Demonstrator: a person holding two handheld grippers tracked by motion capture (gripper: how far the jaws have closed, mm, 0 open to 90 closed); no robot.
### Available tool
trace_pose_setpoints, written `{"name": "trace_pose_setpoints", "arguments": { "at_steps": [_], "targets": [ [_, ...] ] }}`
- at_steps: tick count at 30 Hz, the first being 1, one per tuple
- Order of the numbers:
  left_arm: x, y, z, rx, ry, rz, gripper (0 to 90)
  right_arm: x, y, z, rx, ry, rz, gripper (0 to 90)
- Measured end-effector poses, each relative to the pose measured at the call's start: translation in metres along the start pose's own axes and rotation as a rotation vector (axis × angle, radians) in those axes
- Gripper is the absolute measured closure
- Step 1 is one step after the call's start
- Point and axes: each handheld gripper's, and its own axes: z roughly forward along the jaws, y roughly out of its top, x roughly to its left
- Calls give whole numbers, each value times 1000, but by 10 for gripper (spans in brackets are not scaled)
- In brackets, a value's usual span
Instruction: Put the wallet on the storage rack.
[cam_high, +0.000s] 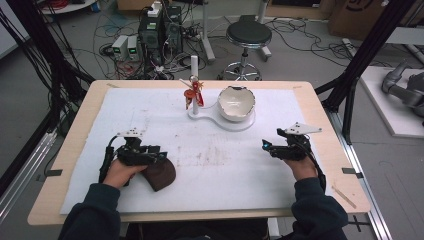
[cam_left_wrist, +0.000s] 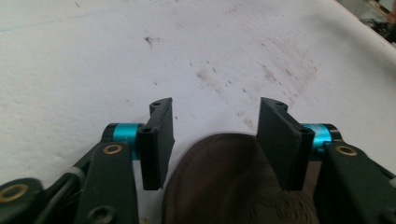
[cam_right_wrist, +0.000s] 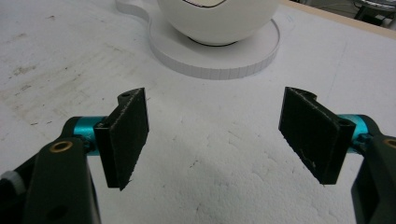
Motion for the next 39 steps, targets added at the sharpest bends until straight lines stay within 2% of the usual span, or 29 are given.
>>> {"name": "trace_pose_setpoints", "arguments": {
  "at_steps": [5, 7, 9, 11, 13, 17, 20, 22, 25, 27, 31, 33, 36, 37, 39],
  "targets": [
    [13, -7, -18, 13, -63, -35, 402, -1, -1, -1, 2, 0, 8, 246],
    [16, -10, -21, 38, -118, -42, 402, -1, -1, -1, -2, 1, 6, 246],
    [15, -14, -18, 68, -136, -23, 371, -1, -1, 0, 1, 1, -3, 246],
    [12, -15, -13, 71, -129, -10, 329, 0, -1, 1, 4, 5, 0, 246],
    [10, -16, -9, 50, -138, 13, 327, 0, 0, 1, 9, 5, -2, 246],
    [6, -16, -6, 49, -121, 30, 338, 2, 1, 3, 8, 10, -9, 246],
    [2, -13, -4, 56, -93, 26, 376, 2, 1, 4, 8, 14, -13, 246],
    [-4, -11, 1, 32, -57, 26, 390, 3, 1, 4, 10, 17, -5, 246],
    [-15, -3, 14, 1, 20, 41, 398, 3, 2, 6, 15, 21, -13, 246],
    [-23, 3, 22, -6, 63, 73, 407, 5, 3, 8, 17, 28, -13, 246],
    [-31, 11, 34, -21, 108, 97, 418, 7, 4, 10, 22, 35, -19, 246],
    [-31, 13, 37, -30, 109, 86, 419, 6, 3, 10, 24, 37, -18, 246],
    [-24, 12, 36, -15, 73, 33, 404, 5, 3, 10, 21, 37, -14, 245],
    [-22, 12, 35, -6, 74, 20, 380, 5, 3, 9, 24, 36, -10, 245],
    [-19, 10, 33, 7, 48, 5, 338, 5, 3, 9, 23, 37, -11, 246]
  ]
}}
